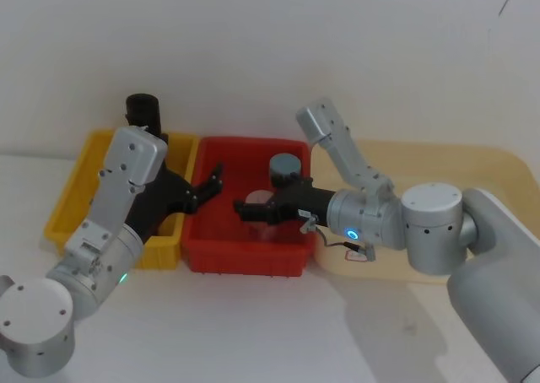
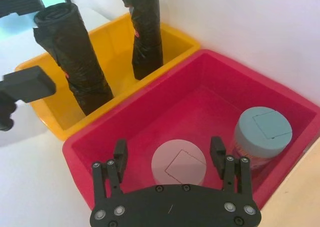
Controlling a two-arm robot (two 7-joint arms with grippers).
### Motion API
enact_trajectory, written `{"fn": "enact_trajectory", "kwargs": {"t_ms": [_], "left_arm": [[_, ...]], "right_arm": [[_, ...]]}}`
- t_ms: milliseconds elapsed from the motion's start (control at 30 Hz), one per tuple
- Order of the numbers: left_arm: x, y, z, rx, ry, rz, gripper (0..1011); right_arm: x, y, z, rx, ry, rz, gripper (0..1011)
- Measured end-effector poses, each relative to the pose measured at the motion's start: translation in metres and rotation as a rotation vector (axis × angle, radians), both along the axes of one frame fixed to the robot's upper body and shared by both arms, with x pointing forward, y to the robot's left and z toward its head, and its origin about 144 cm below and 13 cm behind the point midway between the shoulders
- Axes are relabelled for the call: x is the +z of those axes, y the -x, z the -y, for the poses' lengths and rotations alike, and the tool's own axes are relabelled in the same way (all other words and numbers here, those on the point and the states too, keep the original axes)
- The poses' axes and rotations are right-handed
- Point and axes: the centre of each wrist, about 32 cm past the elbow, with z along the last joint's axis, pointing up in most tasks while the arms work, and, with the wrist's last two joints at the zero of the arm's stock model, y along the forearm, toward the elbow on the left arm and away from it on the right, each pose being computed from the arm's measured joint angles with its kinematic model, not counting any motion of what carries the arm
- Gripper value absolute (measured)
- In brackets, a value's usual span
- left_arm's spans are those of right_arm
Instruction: Pick up the garbage bag with the one hand and transfer it to the other hand.
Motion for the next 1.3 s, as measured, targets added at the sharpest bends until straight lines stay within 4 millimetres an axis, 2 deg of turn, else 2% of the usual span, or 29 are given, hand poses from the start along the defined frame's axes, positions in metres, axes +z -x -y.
{"fn": "enact_trajectory", "kwargs": {"t_ms": [900, 1133, 1300], "left_arm": [[0.0, 0.0, 0.0, 0.0, 0.0, 0.0, 1001], [0.0, 0.0, 0.0, 0.0, 0.0, 0.0, 1002], [0.0, 0.0, 0.0, 0.0, 0.0, 0.0, 1002]], "right_arm": [[-0.014, -0.014, 0.005, 0.007, 0.003, -0.054, 1000], [-0.015, -0.015, 0.006, 0.009, 0.001, -0.054, 872], [-0.016, -0.015, 0.007, 0.01, 0.0, -0.055, 710]]}}
